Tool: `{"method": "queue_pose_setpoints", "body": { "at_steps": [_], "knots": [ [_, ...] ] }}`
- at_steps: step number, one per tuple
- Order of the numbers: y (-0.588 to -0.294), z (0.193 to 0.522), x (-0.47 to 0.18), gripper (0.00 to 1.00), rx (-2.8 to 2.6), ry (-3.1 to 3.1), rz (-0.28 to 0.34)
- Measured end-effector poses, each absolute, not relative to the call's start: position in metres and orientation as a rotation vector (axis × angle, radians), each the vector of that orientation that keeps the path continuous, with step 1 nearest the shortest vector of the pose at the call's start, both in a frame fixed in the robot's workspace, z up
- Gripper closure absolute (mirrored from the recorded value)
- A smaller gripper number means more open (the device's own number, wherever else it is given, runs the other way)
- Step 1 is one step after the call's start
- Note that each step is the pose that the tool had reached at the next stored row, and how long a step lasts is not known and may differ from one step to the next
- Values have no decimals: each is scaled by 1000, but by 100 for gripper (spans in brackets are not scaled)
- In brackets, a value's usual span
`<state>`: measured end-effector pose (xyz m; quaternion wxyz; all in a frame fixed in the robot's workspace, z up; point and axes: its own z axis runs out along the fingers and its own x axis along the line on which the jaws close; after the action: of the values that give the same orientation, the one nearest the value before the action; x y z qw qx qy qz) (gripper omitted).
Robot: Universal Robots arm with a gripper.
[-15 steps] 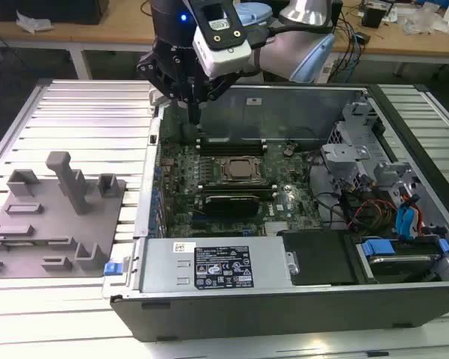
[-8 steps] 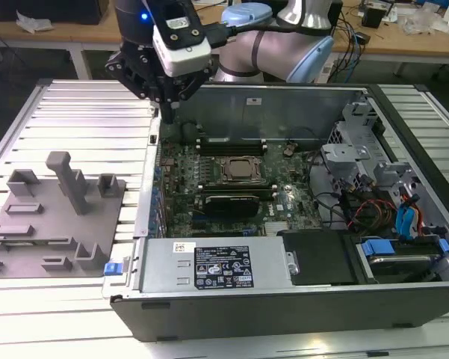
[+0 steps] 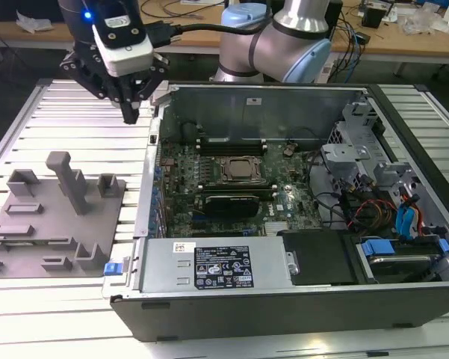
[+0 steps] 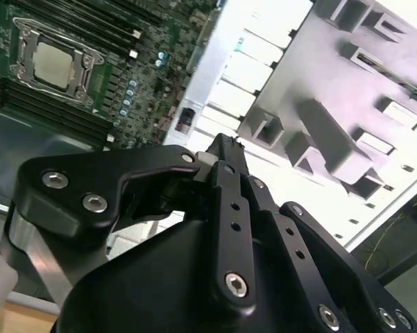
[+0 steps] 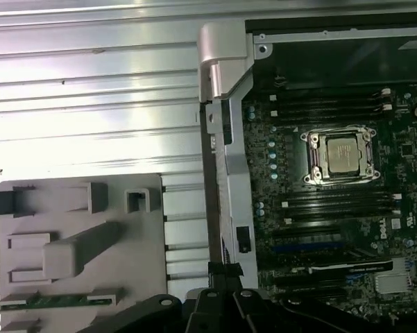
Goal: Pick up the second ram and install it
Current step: 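Reach for the second ram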
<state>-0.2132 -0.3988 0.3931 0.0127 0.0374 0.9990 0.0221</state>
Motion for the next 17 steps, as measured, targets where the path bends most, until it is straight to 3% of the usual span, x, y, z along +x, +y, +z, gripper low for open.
{"method": "queue_pose_setpoints", "body": {
  "at_steps": [17],
  "knots": [
    [-399, 393, -278, 89, 117, 3113, 69]
  ]
}}
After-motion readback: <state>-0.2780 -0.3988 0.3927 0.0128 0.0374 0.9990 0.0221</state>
